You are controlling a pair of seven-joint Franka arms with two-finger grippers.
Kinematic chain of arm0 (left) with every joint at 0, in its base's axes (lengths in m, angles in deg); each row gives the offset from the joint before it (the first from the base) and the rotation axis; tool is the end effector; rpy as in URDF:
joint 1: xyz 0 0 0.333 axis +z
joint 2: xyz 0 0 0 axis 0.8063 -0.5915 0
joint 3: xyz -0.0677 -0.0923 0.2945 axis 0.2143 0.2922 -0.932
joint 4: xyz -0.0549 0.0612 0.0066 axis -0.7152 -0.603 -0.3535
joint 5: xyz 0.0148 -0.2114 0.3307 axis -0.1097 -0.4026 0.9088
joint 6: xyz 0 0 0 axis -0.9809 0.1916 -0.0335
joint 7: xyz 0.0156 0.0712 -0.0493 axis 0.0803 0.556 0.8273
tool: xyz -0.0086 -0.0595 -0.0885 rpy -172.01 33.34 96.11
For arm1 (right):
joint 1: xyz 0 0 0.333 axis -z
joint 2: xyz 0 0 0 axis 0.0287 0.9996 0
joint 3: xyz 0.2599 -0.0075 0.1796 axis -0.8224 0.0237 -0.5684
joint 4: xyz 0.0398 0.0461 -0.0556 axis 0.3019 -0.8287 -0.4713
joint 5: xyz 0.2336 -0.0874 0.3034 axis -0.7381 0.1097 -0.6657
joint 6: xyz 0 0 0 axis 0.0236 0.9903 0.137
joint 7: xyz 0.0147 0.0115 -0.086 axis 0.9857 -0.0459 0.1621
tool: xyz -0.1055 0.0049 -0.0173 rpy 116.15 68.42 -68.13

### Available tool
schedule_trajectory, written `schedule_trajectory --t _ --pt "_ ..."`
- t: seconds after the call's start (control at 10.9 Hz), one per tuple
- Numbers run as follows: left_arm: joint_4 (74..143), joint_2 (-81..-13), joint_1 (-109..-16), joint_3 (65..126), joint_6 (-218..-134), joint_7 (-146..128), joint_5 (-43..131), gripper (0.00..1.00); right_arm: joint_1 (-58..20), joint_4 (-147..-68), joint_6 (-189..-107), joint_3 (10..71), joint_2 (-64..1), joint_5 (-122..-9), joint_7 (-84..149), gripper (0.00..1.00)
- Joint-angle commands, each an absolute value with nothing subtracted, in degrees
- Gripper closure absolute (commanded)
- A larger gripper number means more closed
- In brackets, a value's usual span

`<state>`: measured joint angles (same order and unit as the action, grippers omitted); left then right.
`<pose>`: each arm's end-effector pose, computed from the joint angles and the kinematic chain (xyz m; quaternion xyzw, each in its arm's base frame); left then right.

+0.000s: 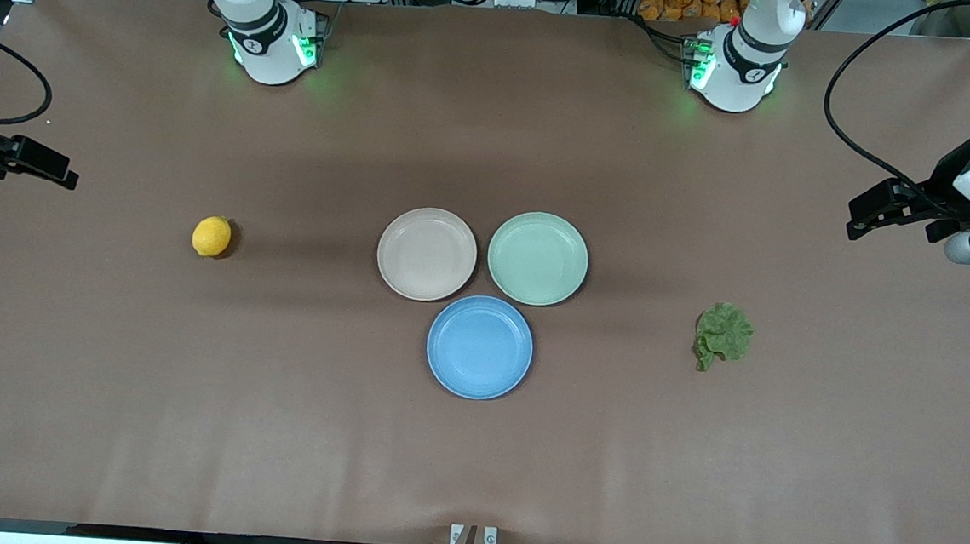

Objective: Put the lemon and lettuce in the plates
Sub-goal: 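Move the left gripper down over the green lettuce leaf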

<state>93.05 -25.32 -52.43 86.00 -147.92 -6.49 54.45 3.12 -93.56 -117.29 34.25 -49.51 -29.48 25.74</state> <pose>0.5715 -0.0686 0.6311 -0.9999 -0.0132 -0.0088 0.0036 0.5739 -0.0395 0.6023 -0.9973 0.0507 0.0526 0.0095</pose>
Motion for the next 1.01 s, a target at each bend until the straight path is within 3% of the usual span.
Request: schedule_trajectory --t 0.0,0.46,0.91 --pt "93.02 -25.11 -52.51 85.90 -147.58 -7.88 54.16 0.00 3.27 -93.96 -116.92 34.15 -50.00 -28.76 25.42 0.00" --pt "93.29 -27.30 -51.98 85.90 -147.58 -8.50 54.08 0.00 3.27 -93.96 -116.83 34.15 -50.00 -28.67 25.42 0.00" --pt "94.51 -36.42 -51.36 85.73 -150.91 -9.29 54.25 0.00 3.27 -94.14 -116.83 34.24 -50.17 -28.67 25.34 0.00"
